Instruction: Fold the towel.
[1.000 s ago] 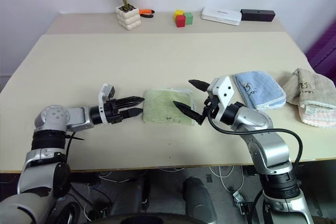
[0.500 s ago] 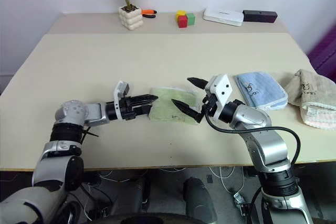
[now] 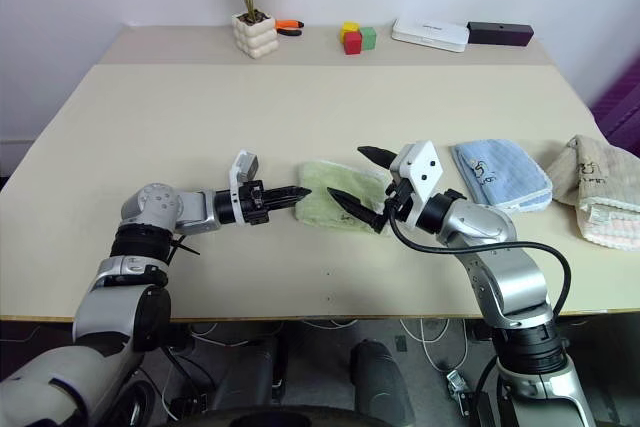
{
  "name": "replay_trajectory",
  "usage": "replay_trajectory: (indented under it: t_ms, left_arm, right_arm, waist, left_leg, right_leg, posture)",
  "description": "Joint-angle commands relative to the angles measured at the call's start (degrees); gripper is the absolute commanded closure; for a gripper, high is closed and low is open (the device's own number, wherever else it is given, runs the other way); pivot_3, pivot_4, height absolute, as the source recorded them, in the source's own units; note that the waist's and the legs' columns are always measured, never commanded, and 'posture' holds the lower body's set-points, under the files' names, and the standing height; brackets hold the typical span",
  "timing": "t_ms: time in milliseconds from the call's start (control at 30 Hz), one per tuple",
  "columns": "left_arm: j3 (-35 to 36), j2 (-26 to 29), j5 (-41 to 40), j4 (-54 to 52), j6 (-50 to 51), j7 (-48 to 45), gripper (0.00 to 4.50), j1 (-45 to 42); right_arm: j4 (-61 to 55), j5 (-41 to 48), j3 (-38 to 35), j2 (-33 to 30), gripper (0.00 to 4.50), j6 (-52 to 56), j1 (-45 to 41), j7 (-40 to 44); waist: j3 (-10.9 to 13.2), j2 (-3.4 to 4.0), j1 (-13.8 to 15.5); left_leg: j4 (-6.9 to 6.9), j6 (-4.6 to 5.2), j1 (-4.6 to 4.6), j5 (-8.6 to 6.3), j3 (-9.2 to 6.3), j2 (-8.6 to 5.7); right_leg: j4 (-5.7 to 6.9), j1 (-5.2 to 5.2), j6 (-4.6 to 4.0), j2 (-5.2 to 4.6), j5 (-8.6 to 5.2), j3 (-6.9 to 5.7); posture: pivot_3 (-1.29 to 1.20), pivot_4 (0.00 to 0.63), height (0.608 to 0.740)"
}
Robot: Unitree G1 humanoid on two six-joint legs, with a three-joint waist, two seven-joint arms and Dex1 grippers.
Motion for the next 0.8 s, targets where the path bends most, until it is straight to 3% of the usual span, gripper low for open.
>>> replay_trajectory:
  t_ms: [33, 167, 233, 367, 667, 800]
  left_arm:
    - [0.49, 0.12, 1.68, 1.27, -0.67, 1.72, 4.45, 0.74]
    - [2.85, 0.91, 2.85, 1.88, -4.77, 3.99, 4.45, 0.75]
    - [9.11, 1.77, 1.52, 5.40, -9.71, 8.95, 4.45, -0.58]
    - [14.47, 3.61, 0.97, 7.12, -16.74, 13.33, 4.45, -0.54]
    - [26.28, 5.84, -4.38, -2.35, -24.33, 21.86, 4.45, 5.58]
    - [34.21, 7.74, -6.50, -3.37, -32.61, 27.57, 4.45, 7.29]
  right_arm:
    - [-1.48, -0.10, -0.37, 0.55, 0.00, -1.41, -0.52, -0.19]
    - [-1.35, -0.05, -0.41, 0.55, 0.00, -1.43, -0.67, -0.02]
    - [-1.22, -0.07, -0.31, 0.53, 0.00, -1.45, -0.79, 0.05]
    - [-0.87, -0.17, -0.18, 0.58, 0.00, -1.65, -1.02, 0.10]
    - [1.39, -0.13, 0.03, 0.36, 0.00, -2.18, -2.79, 1.91]
    - [2.79, -0.06, 0.82, 0.85, 0.00, -2.52, -4.24, 2.98]
  waist:
    - [0.00, 0.00, -0.03]
    - [0.00, 0.00, -0.15]
    - [0.00, -0.01, -0.40]
    - [0.00, -0.01, -1.69]
    - [0.02, -0.03, -3.21]
    - [0.06, -0.10, -3.20]
  left_leg:
    - [0.00, 0.00, 0.00, 0.00, 0.00, 0.00]
    - [0.00, 0.00, 0.00, 0.00, 0.00, 0.00]
    - [-0.02, 0.00, 0.06, 0.00, 0.00, 0.01]
    - [-0.10, 0.00, 0.13, 0.00, -0.04, 0.09]
    - [-0.42, 0.01, 0.18, 0.00, -0.02, 0.16]
    - [-0.43, 0.00, 0.17, 0.00, -0.01, 0.17]
  right_leg:
    - [0.00, 0.00, 0.00, 0.00, 0.00, 0.00]
    - [0.00, 0.00, 0.00, 0.01, 0.00, 0.00]
    - [0.01, 0.01, 0.00, 0.02, 0.00, 0.00]
    - [0.04, 0.01, 0.02, 0.12, 0.01, 0.00]
    - [0.13, -0.14, 0.16, 0.20, 0.07, 0.00]
    - [0.13, -0.16, 0.16, 0.20, 0.07, 0.00]
  posture:
    - [0.00, 0.150, 0.740]
    - [0.00, 0.150, 0.740]
    - [0.00, 0.150, 0.740]
    - [0.00, 0.150, 0.740]
    - [0.00, 0.150, 0.740]
    - [0.00, 0.150, 0.740]
